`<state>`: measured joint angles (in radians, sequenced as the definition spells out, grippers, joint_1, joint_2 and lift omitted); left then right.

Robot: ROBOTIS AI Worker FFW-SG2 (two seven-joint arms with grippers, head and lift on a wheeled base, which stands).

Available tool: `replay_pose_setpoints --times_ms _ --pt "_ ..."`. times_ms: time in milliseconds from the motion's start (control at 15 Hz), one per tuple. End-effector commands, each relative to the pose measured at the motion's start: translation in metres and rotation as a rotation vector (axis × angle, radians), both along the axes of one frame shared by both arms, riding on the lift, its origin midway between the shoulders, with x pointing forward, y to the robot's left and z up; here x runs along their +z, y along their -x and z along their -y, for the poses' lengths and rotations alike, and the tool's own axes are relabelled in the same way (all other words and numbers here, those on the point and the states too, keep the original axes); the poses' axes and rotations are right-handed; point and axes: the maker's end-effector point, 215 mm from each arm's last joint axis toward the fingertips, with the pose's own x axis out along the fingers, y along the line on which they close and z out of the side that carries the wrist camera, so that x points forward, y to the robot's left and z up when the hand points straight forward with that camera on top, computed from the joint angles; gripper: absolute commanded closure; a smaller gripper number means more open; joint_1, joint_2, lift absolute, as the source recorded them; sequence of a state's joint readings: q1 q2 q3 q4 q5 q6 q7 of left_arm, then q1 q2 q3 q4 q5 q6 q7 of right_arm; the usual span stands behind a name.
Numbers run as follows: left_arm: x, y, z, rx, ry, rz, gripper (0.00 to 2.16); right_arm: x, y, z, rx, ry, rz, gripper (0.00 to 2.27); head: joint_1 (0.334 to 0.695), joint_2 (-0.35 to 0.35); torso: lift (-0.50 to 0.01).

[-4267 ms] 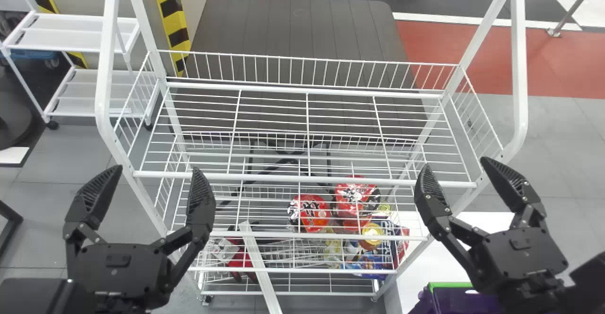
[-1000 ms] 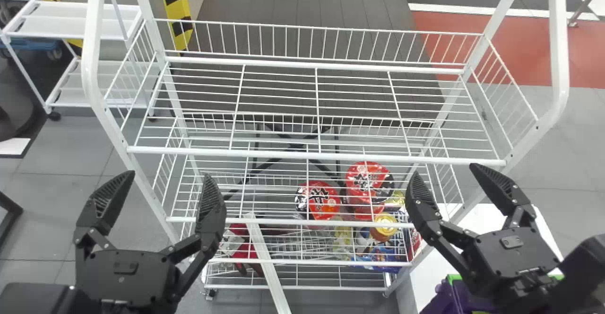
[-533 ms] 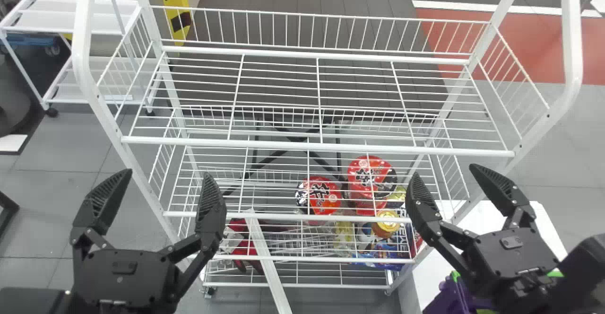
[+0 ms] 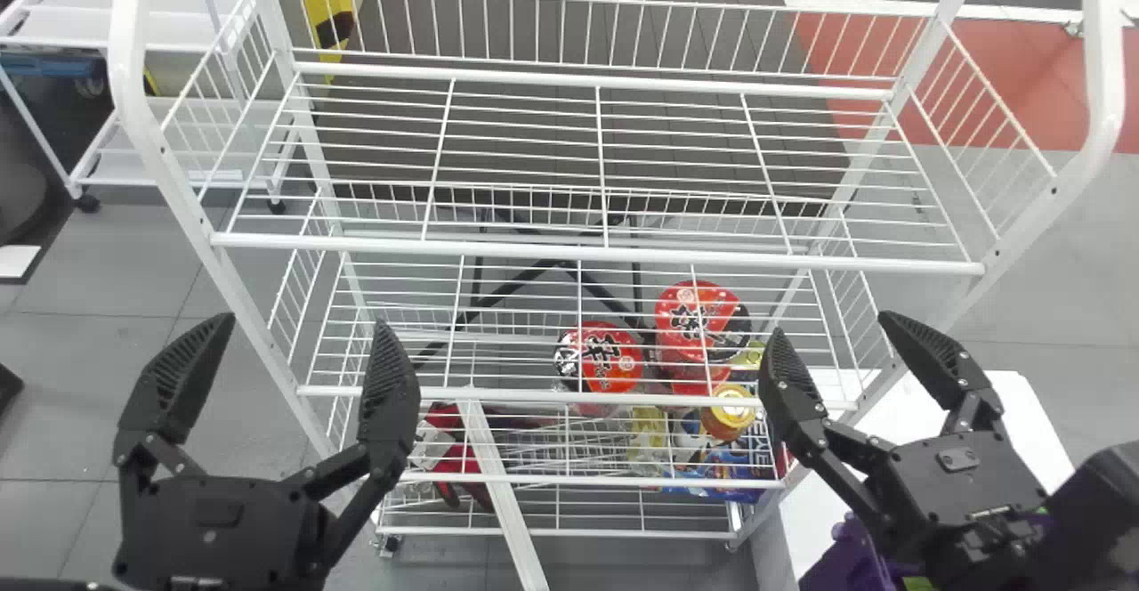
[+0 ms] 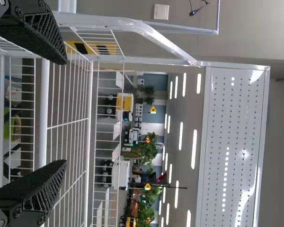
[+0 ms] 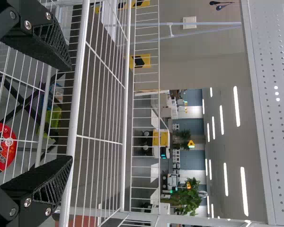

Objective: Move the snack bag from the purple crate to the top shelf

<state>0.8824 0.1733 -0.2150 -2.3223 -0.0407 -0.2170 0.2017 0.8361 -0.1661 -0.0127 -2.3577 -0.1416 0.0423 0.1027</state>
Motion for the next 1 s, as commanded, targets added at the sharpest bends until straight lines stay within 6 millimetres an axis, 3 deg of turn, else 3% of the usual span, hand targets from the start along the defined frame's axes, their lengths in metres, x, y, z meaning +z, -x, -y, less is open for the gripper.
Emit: replay_pose_setpoints --times_ms 0,933 --pt "-0.0003 0.0009 0.0008 -0.002 -0.001 -0.001 0.06 -0.0003 0.0004 0.0007 0.0 -0.003 -0.002 0.17 0.695 -0.066 -0.15" --pt "0.0073 0.0056 -0.0013 0.004 0.012 0.042 0.06 -0.0013 0.0021 0.0019 0.007 -0.024 -0.001 0.17 0.695 -0.068 -0.206"
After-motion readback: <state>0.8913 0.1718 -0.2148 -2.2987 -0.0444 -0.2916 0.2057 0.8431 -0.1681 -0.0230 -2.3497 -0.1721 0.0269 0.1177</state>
